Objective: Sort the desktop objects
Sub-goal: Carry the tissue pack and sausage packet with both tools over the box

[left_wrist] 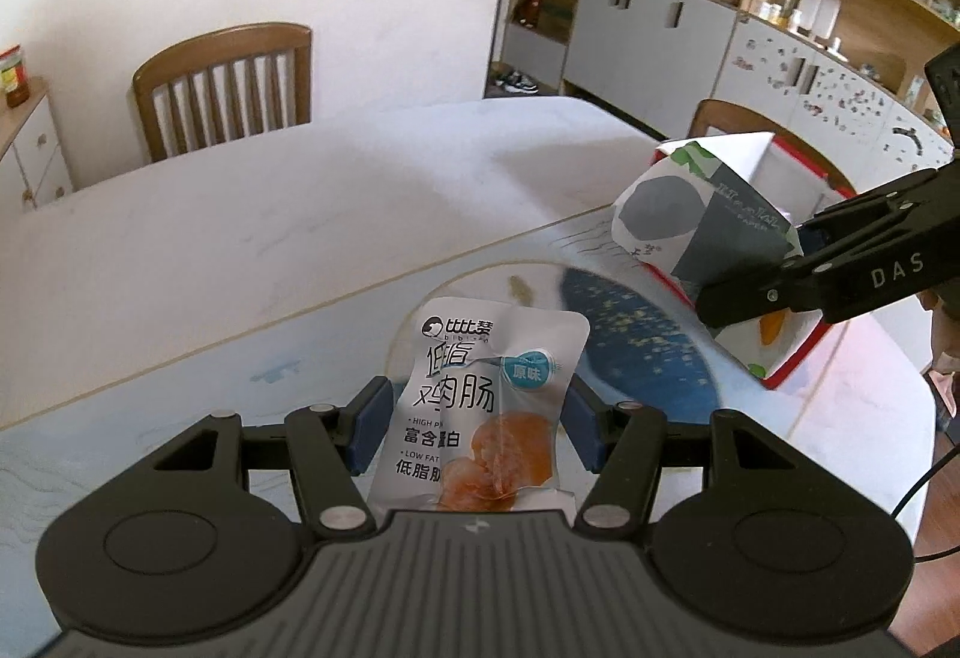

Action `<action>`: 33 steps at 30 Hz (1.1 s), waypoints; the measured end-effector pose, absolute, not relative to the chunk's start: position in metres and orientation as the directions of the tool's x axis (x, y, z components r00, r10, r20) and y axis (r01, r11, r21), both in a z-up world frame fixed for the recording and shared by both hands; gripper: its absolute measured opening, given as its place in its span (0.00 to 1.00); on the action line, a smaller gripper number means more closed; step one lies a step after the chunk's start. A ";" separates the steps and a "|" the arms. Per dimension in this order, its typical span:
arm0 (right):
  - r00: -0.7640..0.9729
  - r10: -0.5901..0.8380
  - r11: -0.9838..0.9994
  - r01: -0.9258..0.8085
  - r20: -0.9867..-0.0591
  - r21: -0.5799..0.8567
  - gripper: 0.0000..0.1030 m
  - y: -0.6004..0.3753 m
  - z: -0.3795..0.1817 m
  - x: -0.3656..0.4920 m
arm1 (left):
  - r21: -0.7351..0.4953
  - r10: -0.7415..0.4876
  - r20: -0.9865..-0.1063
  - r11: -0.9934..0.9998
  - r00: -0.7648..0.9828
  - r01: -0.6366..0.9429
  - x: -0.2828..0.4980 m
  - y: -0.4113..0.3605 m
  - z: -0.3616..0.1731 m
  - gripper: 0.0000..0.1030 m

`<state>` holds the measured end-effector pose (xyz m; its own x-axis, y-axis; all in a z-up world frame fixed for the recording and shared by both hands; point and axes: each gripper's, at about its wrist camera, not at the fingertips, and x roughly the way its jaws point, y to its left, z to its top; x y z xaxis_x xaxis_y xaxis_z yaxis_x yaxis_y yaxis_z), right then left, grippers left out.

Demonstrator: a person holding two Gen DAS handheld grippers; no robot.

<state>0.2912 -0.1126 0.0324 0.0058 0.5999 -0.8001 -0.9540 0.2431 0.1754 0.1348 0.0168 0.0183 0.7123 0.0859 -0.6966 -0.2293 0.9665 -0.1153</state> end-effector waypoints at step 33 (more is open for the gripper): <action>0.144 0.647 0.388 -0.907 -0.749 0.161 0.55 -0.240 0.069 0.410 | -0.098 -0.001 -0.665 0.992 0.747 -0.086 0.227 -0.111 0.041 0.58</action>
<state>0.4102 -0.2399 0.0691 0.1441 0.6470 -0.7488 -0.9074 0.3882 0.1608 0.2275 -0.1110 0.0414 0.7470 -0.0012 -0.6648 -0.0856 0.9915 -0.0980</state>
